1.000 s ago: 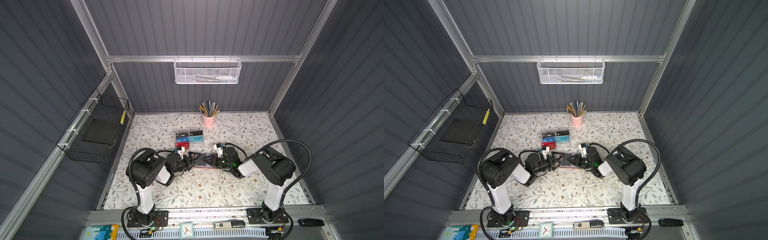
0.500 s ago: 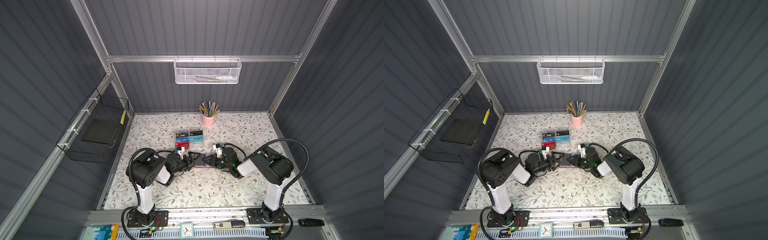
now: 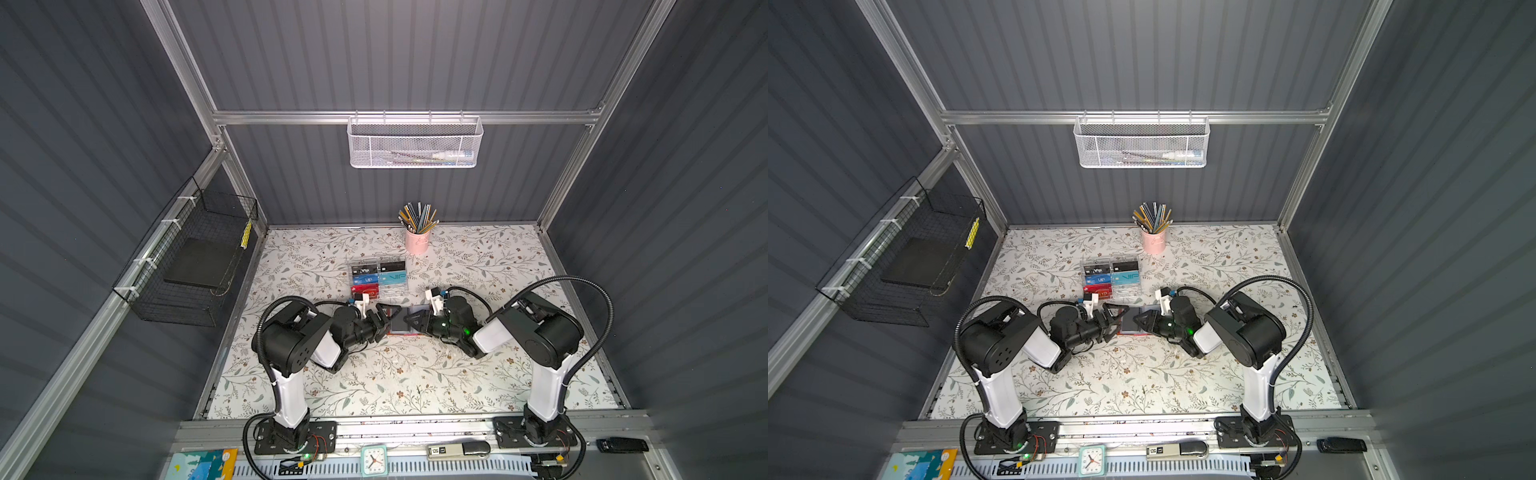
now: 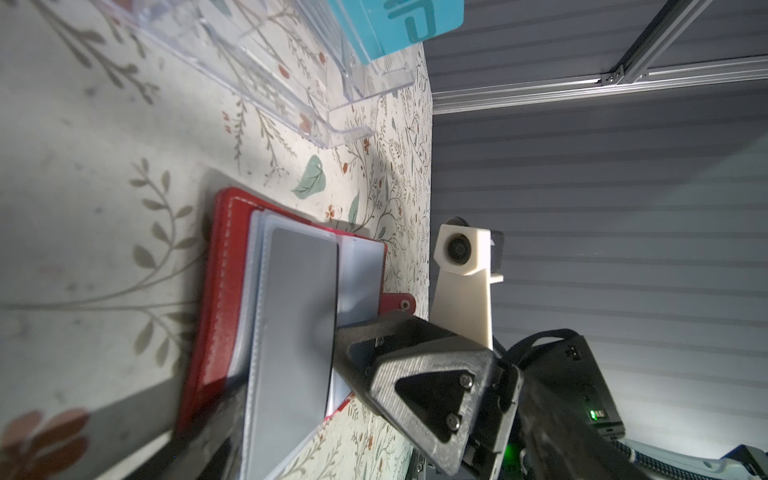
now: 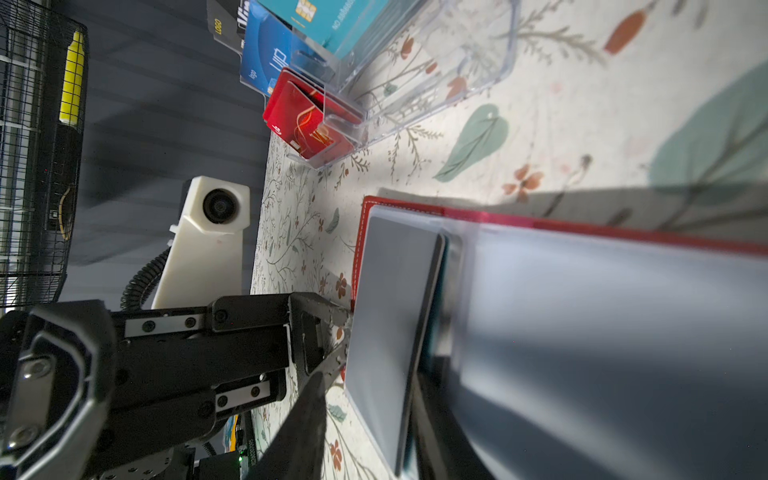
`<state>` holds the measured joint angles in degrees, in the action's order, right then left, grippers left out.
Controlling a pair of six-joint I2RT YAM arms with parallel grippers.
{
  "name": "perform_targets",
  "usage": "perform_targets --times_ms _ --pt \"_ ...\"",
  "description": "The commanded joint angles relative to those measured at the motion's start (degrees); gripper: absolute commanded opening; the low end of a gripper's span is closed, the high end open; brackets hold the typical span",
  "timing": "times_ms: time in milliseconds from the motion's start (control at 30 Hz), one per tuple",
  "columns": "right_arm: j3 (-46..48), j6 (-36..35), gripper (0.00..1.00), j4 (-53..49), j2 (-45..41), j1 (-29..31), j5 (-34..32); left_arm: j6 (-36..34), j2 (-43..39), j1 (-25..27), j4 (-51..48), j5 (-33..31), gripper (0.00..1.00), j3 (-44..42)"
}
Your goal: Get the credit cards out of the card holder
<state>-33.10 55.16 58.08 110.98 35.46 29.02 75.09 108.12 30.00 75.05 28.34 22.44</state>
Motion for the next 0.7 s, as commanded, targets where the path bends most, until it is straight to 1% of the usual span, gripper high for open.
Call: perform_targets --times_ms 0,300,667 --pt "1.1 0.0 0.38 0.9 1.4 2.7 3.4 -0.6 2.0 1.4 -11.5 0.3 1.00 -1.9" --pt "1.0 1.1 0.40 2.3 2.0 4.0 3.4 -0.6 2.0 1.8 -11.7 0.2 1.00 -1.5" --pt "0.2 1.9 0.40 4.2 3.5 4.6 4.4 -0.5 2.1 1.8 -11.2 0.2 1.00 -1.7"
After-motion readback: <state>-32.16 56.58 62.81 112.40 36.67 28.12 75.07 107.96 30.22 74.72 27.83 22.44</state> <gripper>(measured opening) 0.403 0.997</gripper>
